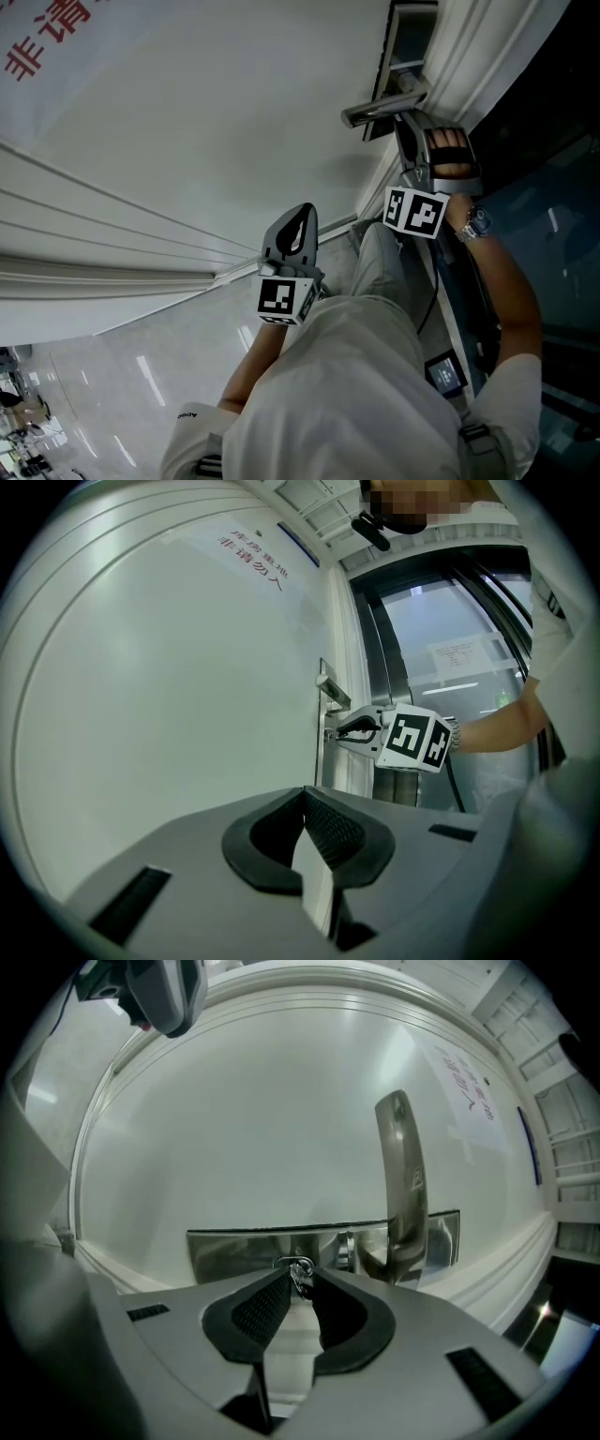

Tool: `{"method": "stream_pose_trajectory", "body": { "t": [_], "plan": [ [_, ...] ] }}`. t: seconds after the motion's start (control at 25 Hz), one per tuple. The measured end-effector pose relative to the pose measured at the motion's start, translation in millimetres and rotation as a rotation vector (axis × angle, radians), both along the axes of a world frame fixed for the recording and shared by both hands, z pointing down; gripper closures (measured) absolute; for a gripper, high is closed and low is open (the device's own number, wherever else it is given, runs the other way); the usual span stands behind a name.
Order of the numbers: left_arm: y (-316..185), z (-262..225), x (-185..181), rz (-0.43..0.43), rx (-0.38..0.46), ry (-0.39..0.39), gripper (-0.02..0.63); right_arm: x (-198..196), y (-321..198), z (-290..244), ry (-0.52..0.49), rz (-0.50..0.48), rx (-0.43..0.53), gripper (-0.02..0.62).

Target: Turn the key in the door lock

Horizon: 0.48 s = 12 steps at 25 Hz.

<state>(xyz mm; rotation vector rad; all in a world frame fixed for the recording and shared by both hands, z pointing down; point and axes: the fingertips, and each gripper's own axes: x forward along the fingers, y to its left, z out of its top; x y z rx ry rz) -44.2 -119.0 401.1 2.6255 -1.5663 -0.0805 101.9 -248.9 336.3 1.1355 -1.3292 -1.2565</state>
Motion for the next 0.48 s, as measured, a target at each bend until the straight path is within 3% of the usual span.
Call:
{"method": "stream_pose_trajectory", "body": {
  "t": [0.48],
  "plan": [
    [1.3, 1.6, 2.6, -0.002, -0.002, -0.003, 0.597, 0.1, -0.1, -3.1, -0.197, -0.003, -0.059, 0.523]
  ]
}}
